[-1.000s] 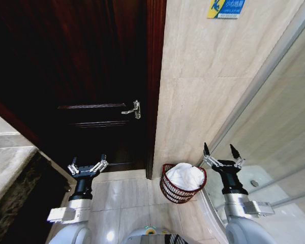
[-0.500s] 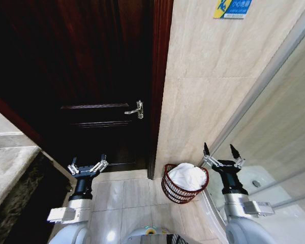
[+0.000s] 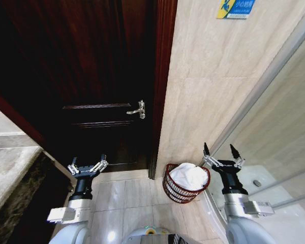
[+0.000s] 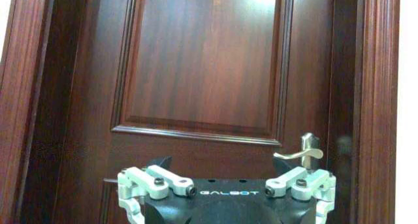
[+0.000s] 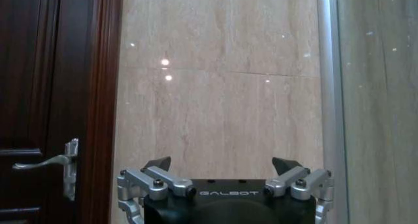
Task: Discard the used towel into the hamper.
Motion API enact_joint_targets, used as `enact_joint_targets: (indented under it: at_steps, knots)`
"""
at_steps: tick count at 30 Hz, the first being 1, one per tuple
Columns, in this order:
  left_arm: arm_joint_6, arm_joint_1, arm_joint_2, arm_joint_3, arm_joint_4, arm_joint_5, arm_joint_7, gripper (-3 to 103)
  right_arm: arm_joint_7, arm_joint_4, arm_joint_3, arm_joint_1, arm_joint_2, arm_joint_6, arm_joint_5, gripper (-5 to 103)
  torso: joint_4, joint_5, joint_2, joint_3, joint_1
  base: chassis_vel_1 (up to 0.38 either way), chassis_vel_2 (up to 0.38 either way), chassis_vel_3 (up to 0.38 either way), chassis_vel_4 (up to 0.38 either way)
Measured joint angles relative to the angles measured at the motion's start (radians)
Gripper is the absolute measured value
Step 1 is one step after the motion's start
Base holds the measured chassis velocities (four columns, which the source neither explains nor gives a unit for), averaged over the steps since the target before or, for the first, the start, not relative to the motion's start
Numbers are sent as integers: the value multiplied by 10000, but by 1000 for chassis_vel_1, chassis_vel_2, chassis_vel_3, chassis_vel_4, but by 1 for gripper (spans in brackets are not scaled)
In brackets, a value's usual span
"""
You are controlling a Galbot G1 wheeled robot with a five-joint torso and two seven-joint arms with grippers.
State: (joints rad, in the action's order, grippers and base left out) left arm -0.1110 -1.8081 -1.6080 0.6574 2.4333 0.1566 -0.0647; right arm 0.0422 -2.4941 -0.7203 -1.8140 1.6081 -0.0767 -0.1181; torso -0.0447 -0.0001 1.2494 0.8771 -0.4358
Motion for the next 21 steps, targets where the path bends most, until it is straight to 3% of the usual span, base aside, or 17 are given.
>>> enact_joint_targets:
  at_steps: [21]
  knots:
    - [0, 0, -1, -1, 0, 0, 0, 100, 0, 0, -2, 0, 0, 0, 0, 100, 0, 3, 0, 0, 0, 22, 21, -18, -19]
